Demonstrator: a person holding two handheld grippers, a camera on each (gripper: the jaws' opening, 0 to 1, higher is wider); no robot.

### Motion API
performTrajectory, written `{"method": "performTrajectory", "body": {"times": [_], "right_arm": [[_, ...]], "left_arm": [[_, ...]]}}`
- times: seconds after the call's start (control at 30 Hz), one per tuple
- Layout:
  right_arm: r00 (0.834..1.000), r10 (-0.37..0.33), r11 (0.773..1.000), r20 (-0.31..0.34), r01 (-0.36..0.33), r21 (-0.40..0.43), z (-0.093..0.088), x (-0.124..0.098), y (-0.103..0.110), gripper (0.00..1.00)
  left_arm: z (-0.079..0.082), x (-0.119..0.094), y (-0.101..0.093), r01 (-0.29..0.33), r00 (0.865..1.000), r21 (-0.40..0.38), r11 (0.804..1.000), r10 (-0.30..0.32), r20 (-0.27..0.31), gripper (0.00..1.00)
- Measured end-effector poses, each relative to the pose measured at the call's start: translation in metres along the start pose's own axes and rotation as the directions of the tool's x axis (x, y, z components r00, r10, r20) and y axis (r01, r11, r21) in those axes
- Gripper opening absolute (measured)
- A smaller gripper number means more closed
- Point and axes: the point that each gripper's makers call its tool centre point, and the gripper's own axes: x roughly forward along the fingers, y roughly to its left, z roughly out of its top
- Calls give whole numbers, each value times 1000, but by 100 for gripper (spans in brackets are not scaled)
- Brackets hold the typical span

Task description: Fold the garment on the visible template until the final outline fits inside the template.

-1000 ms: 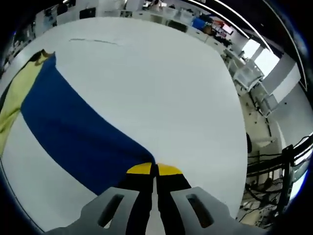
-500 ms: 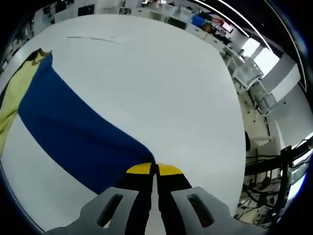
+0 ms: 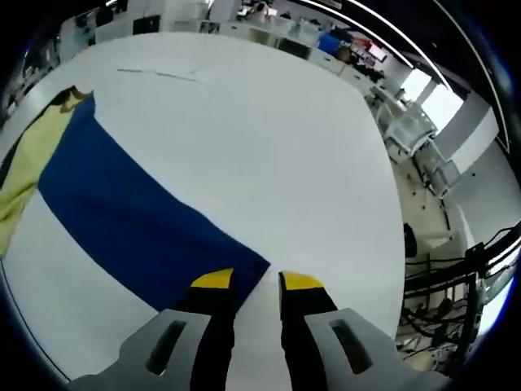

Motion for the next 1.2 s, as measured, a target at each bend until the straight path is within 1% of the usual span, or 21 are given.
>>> {"method": "performTrajectory", "body": {"times": [0.03,0.2,0.33,0.4,0.5,0.67,0.83,0.97,1.2], "right_arm": [[1000,5,1000,21,-5,2,3,-1,0,21],[998,25,1000,57,-26,9,5,-11,11,30],[994,45,998,96,-48,32,7,-18,20,36],[994,47,998,102,-50,31,6,-20,24,40],[992,51,998,112,-53,18,4,-23,30,43],[987,58,998,150,-61,12,7,-35,42,52],[978,72,997,197,-72,-3,16,-51,57,57],[967,94,996,239,-91,-23,25,-61,71,61],[962,117,993,245,-109,-47,25,-66,83,64]], "left_arm": [[0,0,0,2,1000,2,1000,-2,-2,62],[2,0,-1,9,1000,11,1000,-9,-1,62],[5,1,-1,16,1000,19,1000,-16,8,62],[6,1,-1,19,1000,23,1000,-19,10,62],[7,0,0,22,1000,25,999,-22,19,62],[6,-1,4,21,999,23,1000,-22,32,62],[5,-4,5,26,999,26,999,-27,45,62],[5,-5,5,30,998,28,999,-32,54,62],[8,-8,6,31,997,36,999,-33,76,62]]}}
